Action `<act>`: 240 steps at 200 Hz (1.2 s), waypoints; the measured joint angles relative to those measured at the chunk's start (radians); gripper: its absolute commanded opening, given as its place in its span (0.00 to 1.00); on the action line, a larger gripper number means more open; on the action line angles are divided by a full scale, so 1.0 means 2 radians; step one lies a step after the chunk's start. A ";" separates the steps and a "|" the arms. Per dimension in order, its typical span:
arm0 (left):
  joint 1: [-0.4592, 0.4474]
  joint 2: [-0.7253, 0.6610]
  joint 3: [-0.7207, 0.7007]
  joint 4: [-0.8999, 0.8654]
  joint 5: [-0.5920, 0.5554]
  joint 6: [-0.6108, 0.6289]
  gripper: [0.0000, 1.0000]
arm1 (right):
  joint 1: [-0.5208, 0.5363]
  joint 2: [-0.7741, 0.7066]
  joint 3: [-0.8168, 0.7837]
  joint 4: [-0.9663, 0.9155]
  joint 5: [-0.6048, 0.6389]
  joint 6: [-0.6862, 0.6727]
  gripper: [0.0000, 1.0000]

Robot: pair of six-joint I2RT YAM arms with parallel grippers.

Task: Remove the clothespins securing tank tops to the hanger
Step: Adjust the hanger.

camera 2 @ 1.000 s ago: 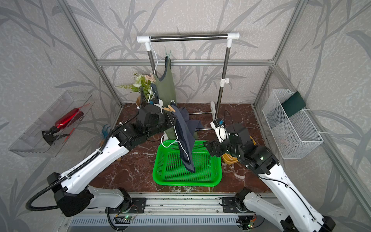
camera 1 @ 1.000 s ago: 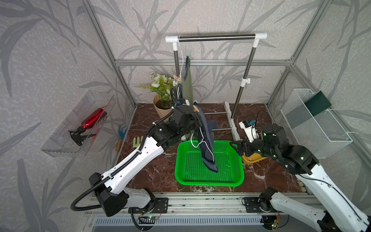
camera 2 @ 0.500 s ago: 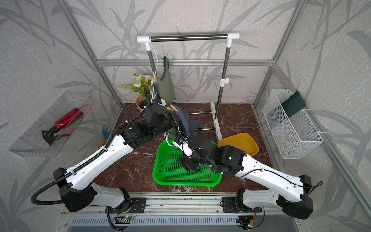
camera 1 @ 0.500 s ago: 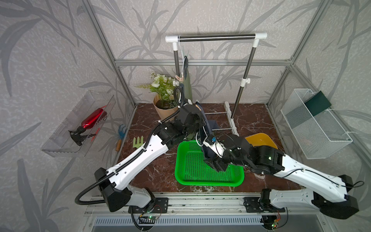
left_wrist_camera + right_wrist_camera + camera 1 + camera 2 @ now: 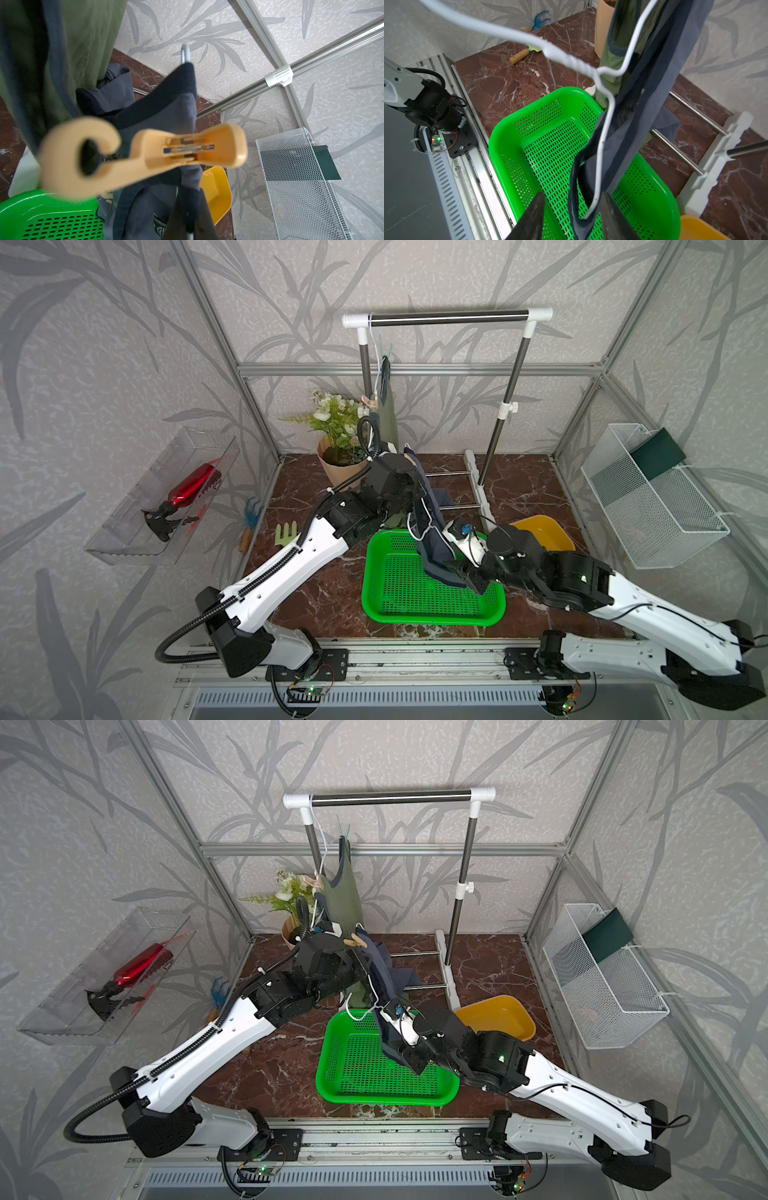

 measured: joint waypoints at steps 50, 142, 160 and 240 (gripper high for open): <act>0.000 -0.001 -0.002 0.002 0.000 0.000 0.00 | -0.006 0.022 -0.013 0.011 -0.030 0.009 0.04; 0.002 -0.010 -0.025 -0.001 -0.002 -0.002 0.00 | -0.018 0.022 0.003 -0.005 -0.079 0.026 0.00; 0.005 -0.014 -0.037 -0.003 -0.002 -0.002 0.00 | -0.020 0.021 0.015 -0.022 -0.091 0.032 0.00; 0.009 -0.020 -0.058 -0.002 0.002 -0.010 0.00 | -0.021 0.017 0.027 -0.029 -0.110 0.033 0.77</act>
